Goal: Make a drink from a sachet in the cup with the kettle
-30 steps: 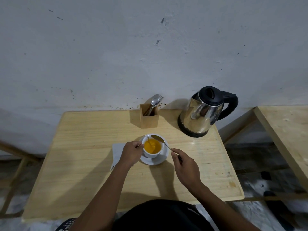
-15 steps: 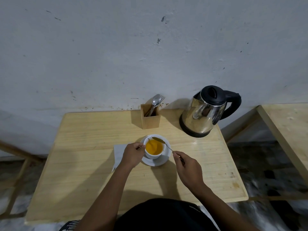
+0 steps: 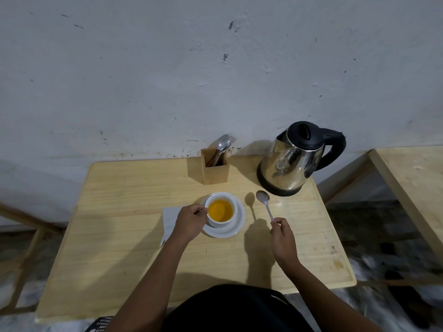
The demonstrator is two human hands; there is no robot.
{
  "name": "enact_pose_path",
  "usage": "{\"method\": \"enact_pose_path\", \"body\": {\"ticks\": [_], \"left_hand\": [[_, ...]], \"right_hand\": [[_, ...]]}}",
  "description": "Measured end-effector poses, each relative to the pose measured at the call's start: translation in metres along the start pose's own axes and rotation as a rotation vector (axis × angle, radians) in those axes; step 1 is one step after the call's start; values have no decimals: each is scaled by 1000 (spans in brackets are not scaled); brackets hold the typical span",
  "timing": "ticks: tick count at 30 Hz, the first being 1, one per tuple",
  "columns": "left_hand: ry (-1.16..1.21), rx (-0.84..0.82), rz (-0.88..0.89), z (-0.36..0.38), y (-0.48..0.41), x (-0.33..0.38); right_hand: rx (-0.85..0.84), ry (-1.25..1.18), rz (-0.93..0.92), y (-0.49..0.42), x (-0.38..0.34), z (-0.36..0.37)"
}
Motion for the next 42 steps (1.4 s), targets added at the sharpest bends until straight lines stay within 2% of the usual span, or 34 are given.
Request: {"method": "enact_pose_path", "body": {"ticks": [11, 18, 23, 28, 33, 37, 42], "left_hand": [[26, 3, -11, 0, 1, 0], [-2, 17, -4, -1, 1, 1], [4, 16, -4, -1, 2, 2], [7, 20, -10, 0, 1, 0], [15, 19, -29, 0, 0, 0], [15, 4, -33, -1, -1, 0], [-213, -39, 78, -12, -4, 22]], "right_hand": [[-47, 203, 104, -16, 19, 27], [-122, 447, 64, -30, 14, 29], [-88, 519, 70, -33, 10, 23], [-98, 605, -24, -33, 4, 21], [-154, 724, -25, -34, 1, 25], [-128, 764, -60, -33, -12, 22], [-117, 728, -221, -35, -53, 23]]}}
Point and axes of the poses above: each hand's wrist, its own y-axis away from the middle knuckle, its own z-axis out of the palm, x = y × z, the point moved 7 cm from there along -y, towards the middle knuckle, and after that the axes turned 5 degrees about z, right-handed, at the moved point
